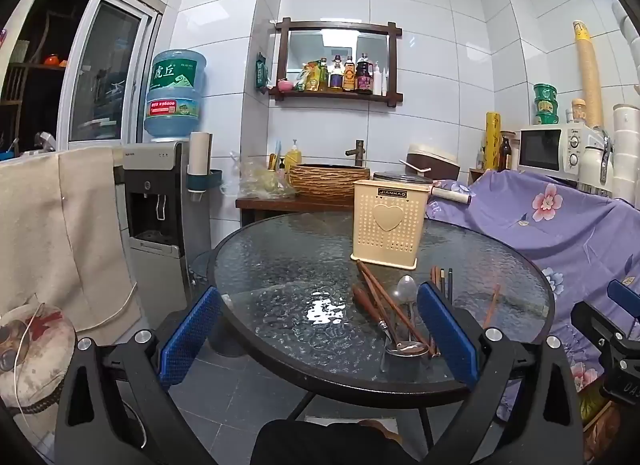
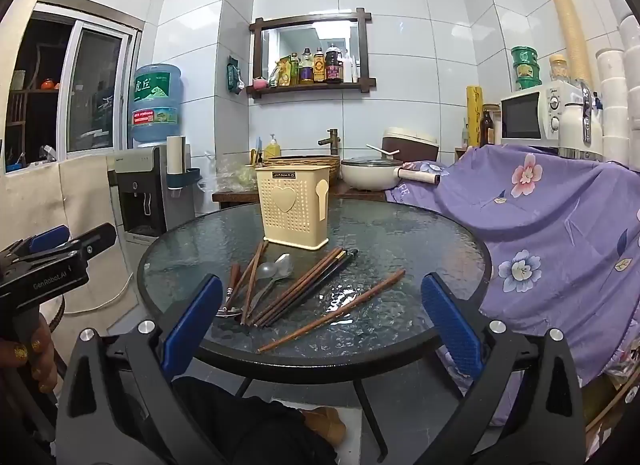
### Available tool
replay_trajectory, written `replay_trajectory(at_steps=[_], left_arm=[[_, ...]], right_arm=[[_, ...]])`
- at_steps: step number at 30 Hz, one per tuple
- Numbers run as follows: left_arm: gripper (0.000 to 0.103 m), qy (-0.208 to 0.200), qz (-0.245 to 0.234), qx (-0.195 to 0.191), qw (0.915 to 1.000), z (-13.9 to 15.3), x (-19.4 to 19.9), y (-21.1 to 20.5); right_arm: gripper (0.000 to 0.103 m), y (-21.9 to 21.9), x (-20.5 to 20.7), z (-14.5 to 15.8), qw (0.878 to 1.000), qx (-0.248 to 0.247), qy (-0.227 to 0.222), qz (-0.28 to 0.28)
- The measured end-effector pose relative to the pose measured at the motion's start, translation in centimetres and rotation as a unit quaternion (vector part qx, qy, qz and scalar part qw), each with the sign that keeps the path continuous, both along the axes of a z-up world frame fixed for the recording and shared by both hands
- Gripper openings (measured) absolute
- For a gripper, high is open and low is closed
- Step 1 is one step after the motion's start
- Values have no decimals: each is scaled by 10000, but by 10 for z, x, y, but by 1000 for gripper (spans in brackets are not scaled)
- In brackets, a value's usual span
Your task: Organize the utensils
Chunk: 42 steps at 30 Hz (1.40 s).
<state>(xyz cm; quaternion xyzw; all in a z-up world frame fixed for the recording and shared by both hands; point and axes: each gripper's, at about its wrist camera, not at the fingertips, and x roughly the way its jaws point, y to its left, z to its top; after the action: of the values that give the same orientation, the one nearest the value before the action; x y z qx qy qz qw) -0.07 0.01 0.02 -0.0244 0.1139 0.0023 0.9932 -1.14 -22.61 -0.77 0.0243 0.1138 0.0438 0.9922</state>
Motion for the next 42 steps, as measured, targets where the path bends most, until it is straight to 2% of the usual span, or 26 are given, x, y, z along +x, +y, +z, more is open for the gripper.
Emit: replay_trajectory(at_steps=[42], left_arm=[[97,94,-46,119,9999,-2,0,-7]], right_arm=[[98,-2,3,-4,9999,90,65,8]])
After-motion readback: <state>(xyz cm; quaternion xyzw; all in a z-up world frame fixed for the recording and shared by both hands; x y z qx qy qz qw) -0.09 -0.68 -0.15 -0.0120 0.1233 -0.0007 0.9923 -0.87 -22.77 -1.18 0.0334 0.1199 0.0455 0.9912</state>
